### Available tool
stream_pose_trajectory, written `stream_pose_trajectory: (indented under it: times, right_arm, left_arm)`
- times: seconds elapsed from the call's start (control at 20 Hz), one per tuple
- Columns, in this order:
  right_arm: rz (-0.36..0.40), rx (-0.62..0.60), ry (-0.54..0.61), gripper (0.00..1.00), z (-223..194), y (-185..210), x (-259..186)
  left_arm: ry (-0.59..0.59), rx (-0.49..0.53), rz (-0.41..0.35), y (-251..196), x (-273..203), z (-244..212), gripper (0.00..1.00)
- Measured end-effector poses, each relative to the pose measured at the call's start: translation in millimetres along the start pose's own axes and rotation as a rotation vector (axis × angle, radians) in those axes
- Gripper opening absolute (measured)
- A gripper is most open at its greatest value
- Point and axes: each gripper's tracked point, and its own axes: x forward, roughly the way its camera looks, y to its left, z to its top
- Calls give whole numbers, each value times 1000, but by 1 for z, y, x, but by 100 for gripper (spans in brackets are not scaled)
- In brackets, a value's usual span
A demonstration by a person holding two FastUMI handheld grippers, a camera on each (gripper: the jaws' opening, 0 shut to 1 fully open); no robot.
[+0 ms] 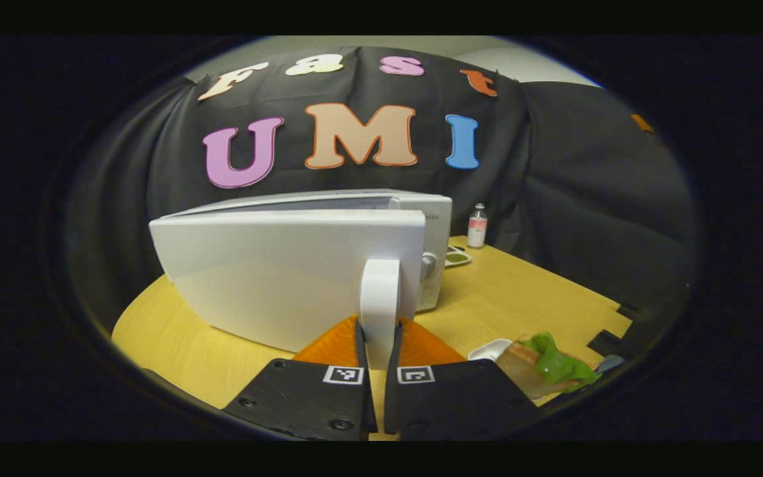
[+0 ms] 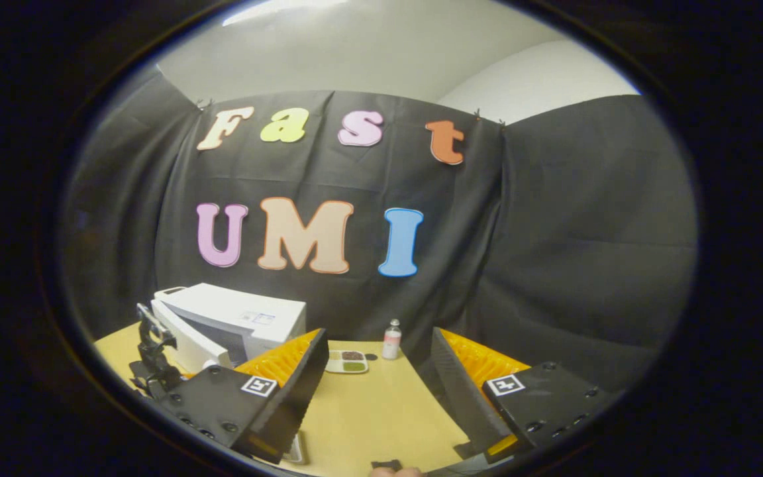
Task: Open the microwave oven with the left hand, put the food in, and close the microwave oven.
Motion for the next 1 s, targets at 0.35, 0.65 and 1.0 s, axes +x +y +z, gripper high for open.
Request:
stream_pose_trajectory:
  times: [0.35, 0.65, 1.0]
  right_arm:
    - [150, 27, 28, 97, -16, 82, 7]
    - [219, 44, 49, 98, -34, 137, 4]
    - [212, 32, 171, 98, -117, 159, 9]
  left_arm:
    - [52, -18, 65, 57, -97, -33, 5]
    - [82, 5, 153, 123, -148, -53, 4]
    - [96, -41, 230, 188, -182, -66, 4]
